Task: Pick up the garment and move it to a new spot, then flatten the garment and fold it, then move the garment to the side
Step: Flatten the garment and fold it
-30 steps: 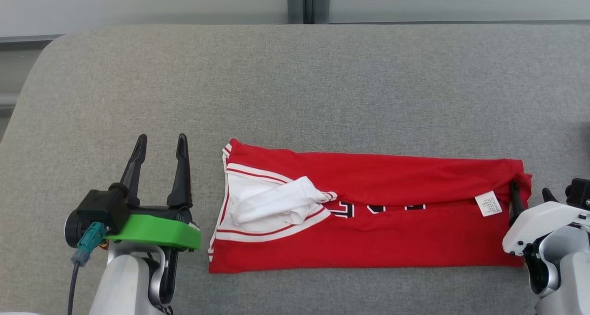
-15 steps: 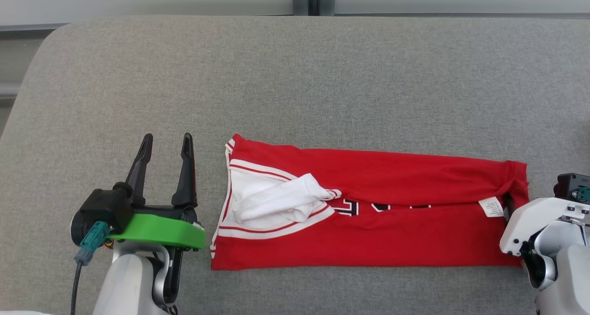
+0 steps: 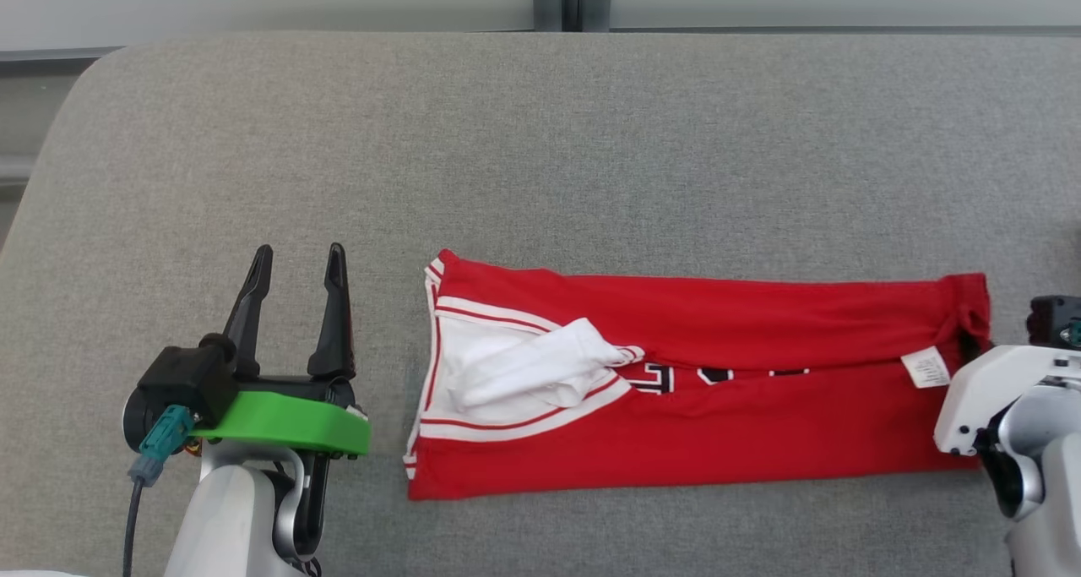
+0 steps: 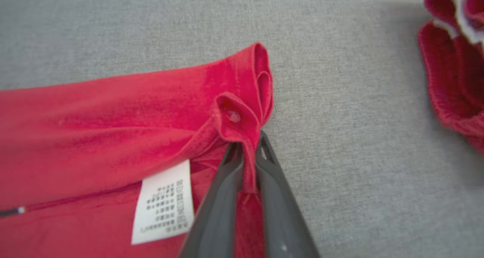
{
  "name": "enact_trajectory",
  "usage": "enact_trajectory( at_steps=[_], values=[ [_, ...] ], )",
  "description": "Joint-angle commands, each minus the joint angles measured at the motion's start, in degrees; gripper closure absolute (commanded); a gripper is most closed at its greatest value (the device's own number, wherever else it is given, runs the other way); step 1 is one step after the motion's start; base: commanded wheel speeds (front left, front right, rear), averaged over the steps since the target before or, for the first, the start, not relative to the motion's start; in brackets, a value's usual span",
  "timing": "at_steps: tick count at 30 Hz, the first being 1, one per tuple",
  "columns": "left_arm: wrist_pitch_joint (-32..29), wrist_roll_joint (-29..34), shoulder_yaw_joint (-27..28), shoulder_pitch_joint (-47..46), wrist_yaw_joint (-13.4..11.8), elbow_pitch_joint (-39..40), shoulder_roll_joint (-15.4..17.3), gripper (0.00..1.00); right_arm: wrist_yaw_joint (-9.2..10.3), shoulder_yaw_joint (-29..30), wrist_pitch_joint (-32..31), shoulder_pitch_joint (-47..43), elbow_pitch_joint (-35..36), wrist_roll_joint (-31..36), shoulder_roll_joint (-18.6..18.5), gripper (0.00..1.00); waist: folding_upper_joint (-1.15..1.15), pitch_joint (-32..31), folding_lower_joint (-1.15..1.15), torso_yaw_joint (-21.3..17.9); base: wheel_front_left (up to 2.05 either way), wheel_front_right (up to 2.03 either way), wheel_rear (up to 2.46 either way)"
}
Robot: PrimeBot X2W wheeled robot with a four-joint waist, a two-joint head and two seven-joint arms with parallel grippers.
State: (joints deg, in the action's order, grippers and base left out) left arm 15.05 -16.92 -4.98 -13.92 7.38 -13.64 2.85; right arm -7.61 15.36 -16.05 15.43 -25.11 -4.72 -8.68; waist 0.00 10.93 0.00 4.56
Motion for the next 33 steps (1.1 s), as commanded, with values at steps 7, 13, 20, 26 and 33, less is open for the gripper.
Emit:
enact_trajectory(
  at_steps=[7, 13, 20, 26, 33],
  values=[
    [0.14, -0.08, -0.03, 0.71, 0.16, 0.11, 0.11, 0.0, 0.22, 6.84, -0.79, -3.16, 9.55, 4.08, -2.82, 1.0, 0.0, -0.96, 0.0, -0.22, 0.0, 0.0, 0.0],
    [0.14, -0.01, -0.05, 1.02, 0.16, 0.57, 0.11, 0.0, 0.2, 13.95, -3.83, -6.2, 18.63, 7.85, -1.98, 1.0, 0.0, -1.11, 0.0, -0.39, 0.0, 0.0, 0.0],
    [0.14, -0.07, -0.03, 1.13, 0.16, 0.99, 0.13, 0.0, 0.19, 10.82, -7.1, -8.06, 25.23, 7.64, 0.2, 1.0, 0.0, -1.34, 0.0, -0.72, 0.0, 0.0, 0.0],
    [0.14, 0.08, 0.0, 1.15, 0.16, 0.97, 0.12, 0.0, 0.19, -1.16, -9.0, -8.23, 27.82, 5.74, 2.23, 1.0, 0.0, -1.39, 0.0, -0.77, 0.0, 0.0, 0.0],
    [0.14, -0.05, -0.18, 0.43, 0.16, 0.71, 0.12, 0.0, 0.19, -18.72, -9.11, -4.6, 25.3, 3.3, 2.95, 1.0, 0.0, -1.02, 0.0, -0.49, 0.0, 0.0, 0.0]
  ],
)
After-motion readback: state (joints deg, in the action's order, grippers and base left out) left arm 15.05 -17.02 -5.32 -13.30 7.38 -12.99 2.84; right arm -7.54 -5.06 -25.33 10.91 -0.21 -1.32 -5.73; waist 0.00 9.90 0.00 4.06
